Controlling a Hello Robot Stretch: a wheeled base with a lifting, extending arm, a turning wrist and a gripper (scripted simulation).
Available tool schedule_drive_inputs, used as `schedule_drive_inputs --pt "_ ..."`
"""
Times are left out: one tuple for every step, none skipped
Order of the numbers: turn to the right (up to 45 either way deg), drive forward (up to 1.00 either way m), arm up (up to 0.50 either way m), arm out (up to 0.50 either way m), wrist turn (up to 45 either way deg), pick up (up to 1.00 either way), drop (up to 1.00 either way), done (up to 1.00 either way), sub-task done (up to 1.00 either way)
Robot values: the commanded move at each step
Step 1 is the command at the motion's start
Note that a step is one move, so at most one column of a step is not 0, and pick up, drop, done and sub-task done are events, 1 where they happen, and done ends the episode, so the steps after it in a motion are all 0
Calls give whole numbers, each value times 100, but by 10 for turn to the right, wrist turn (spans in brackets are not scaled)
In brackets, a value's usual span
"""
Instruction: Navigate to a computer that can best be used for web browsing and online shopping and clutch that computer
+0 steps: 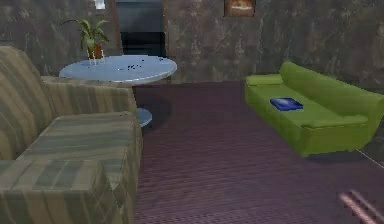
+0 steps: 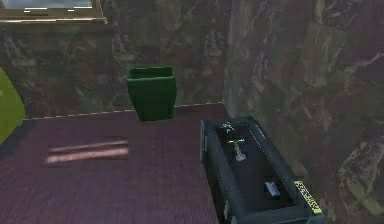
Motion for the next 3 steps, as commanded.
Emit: schedule_drive_inputs --pt "0 50 0 0 0 0 0 0 0" --pt "30 0 0 0 0 0 0 0 0" --pt "450 0 0 0 0 0 0 0 0"
